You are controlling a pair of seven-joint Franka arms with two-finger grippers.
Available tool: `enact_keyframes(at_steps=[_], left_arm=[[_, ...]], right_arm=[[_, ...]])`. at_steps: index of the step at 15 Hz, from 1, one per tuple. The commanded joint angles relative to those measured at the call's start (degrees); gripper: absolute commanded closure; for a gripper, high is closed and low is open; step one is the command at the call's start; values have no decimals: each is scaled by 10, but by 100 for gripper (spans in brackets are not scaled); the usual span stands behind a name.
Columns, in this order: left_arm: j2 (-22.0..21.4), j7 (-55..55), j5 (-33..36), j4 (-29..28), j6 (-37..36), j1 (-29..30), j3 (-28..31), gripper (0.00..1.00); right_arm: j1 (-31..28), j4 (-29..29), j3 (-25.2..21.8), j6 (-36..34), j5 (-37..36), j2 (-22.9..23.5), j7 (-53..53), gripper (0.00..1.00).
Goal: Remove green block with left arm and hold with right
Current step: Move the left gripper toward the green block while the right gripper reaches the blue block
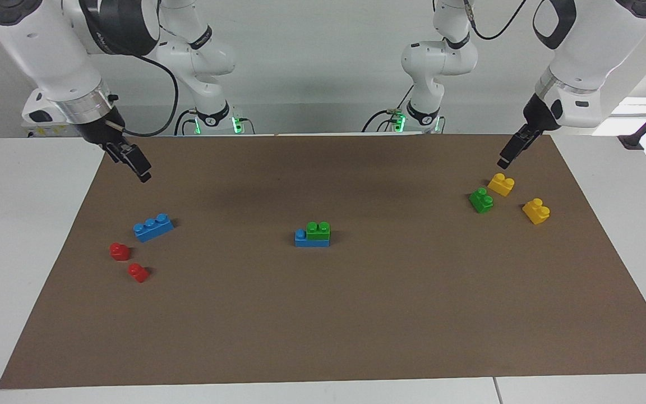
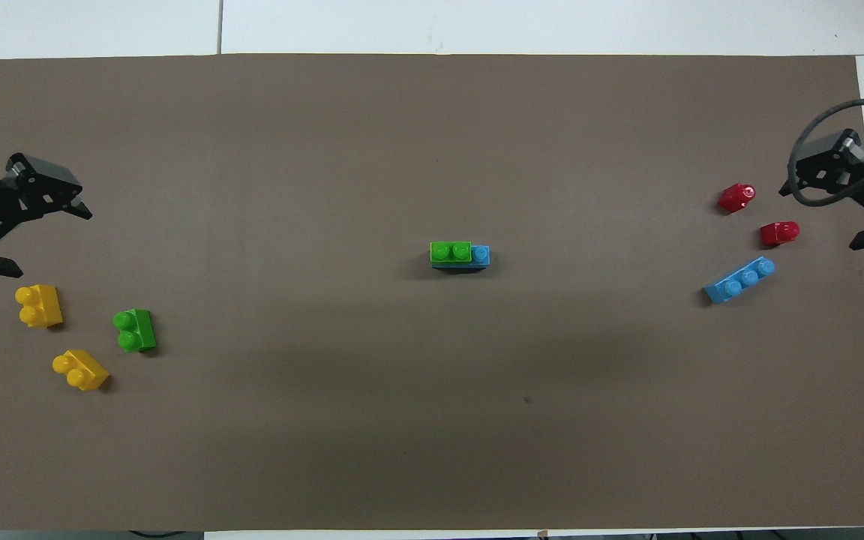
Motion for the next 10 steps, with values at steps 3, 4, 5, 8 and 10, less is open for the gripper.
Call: enact_keyframes(at_steps=[3, 4, 5, 8, 10], left_arm=[[-14, -179, -19, -17, 13, -16, 5, 0], [-14, -207, -27, -17, 19, -17, 5, 0], [-14, -240, -34, -17, 20, -23, 5, 0], [-14, -359, -42, -20, 29, -51, 5, 0], [-15, -439, -45, -27, 57, -73, 5, 0]], right_arm=[[-2, -37, 2, 11, 103, -9, 147, 3], [0, -38, 2, 13, 119, -5, 174, 3], [2, -39, 2, 20, 139, 0, 201, 3], [0, -63, 2, 52, 232, 14, 255, 3], [4, -65, 2, 58, 260, 32, 278, 3]])
